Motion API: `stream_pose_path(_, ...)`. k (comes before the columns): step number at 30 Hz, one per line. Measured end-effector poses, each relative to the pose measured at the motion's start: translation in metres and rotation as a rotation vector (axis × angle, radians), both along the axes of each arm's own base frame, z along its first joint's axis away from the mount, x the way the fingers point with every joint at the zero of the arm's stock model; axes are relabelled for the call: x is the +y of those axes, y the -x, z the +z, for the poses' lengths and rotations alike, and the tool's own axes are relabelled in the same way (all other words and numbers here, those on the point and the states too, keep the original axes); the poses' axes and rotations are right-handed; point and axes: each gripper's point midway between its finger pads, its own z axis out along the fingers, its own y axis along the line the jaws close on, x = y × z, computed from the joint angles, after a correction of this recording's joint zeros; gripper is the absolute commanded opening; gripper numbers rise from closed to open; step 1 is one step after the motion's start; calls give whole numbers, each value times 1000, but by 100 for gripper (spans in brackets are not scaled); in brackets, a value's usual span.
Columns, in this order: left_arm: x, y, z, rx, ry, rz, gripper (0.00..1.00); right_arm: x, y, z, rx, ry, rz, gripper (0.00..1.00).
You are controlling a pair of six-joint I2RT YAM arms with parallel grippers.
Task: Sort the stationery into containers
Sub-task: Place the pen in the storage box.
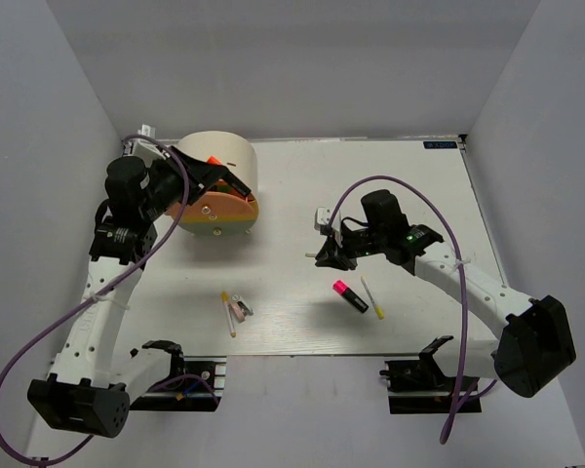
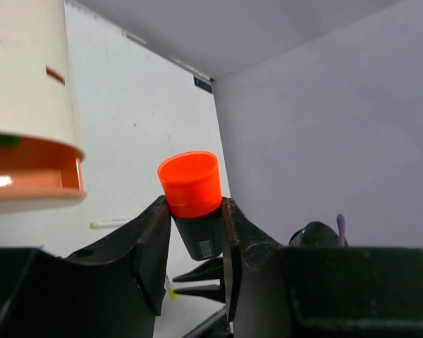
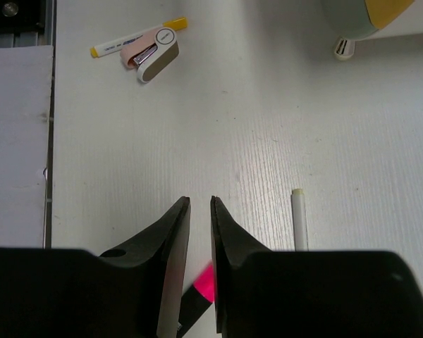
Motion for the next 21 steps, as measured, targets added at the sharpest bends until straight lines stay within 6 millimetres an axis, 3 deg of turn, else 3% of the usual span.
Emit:
stream_pose_path(4,8,-14,13,-39,-33,58,9,-1,0,0,-11,2,2,24)
stream_pose_path(14,49,-47,-12,6,-142,303,9,-2,1,6,-33,-9,1,24)
stream_pose_path(21,67,-54,-15,-2,-189,396,9,-4,3,1,-21,0,1,24)
